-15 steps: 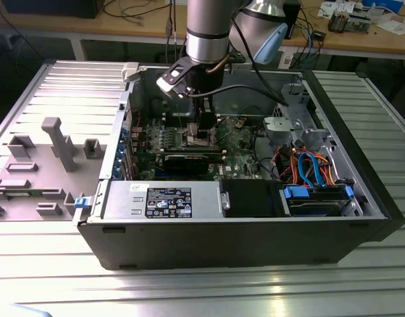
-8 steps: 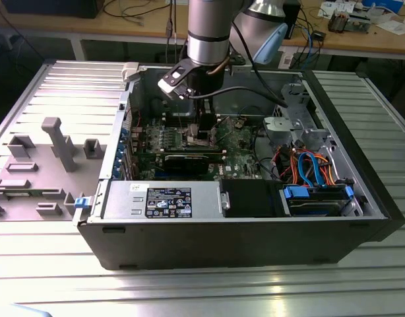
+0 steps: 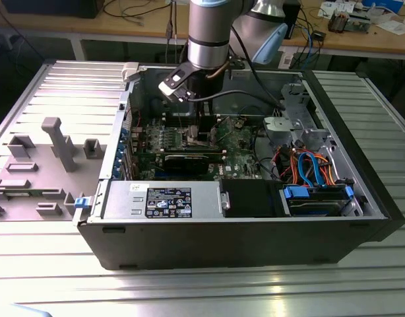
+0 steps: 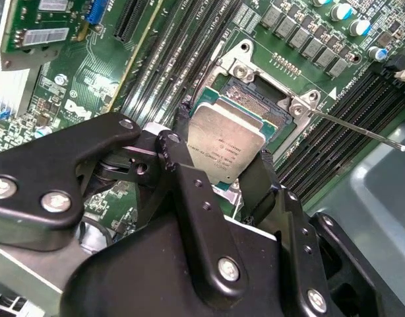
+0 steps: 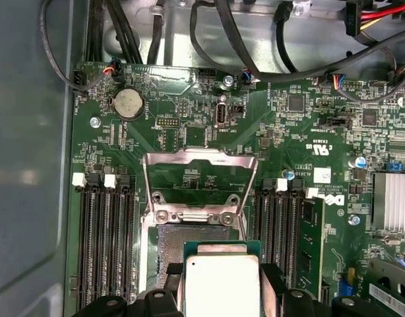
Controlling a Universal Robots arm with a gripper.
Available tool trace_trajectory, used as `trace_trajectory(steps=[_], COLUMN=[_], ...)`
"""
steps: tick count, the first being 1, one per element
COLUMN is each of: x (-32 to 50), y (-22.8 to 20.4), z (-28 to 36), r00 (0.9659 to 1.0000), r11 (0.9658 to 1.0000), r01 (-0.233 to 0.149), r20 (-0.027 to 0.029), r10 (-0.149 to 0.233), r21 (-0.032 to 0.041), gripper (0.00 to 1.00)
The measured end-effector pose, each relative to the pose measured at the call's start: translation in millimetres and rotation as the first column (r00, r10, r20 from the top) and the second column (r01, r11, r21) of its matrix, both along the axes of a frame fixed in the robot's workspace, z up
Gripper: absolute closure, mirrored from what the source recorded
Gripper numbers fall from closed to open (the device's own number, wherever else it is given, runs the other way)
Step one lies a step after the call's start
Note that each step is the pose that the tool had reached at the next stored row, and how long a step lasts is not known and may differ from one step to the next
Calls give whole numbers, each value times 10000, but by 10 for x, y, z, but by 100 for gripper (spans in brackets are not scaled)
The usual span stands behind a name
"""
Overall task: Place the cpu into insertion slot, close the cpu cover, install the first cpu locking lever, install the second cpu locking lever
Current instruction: 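Place the cpu into insertion slot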
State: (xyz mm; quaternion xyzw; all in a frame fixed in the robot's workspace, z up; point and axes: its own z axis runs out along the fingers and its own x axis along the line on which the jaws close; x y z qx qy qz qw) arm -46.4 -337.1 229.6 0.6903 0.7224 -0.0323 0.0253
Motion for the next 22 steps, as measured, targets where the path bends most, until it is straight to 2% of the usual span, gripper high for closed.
trace_trajectory(steps=[5, 10, 13, 22], x=[0, 0, 0, -13], y=[36, 82, 98, 139], z=[-38, -109, -151, -213], r00=[10000, 10000, 10000, 10000], r11=[10000, 10000, 10000, 10000], r01=[0, 3, 5, 33], r20=[0, -1, -1, 0], r10=[0, -3, -5, -33], r21=[0, 1, 0, 1], gripper=[45, 45, 45, 45])
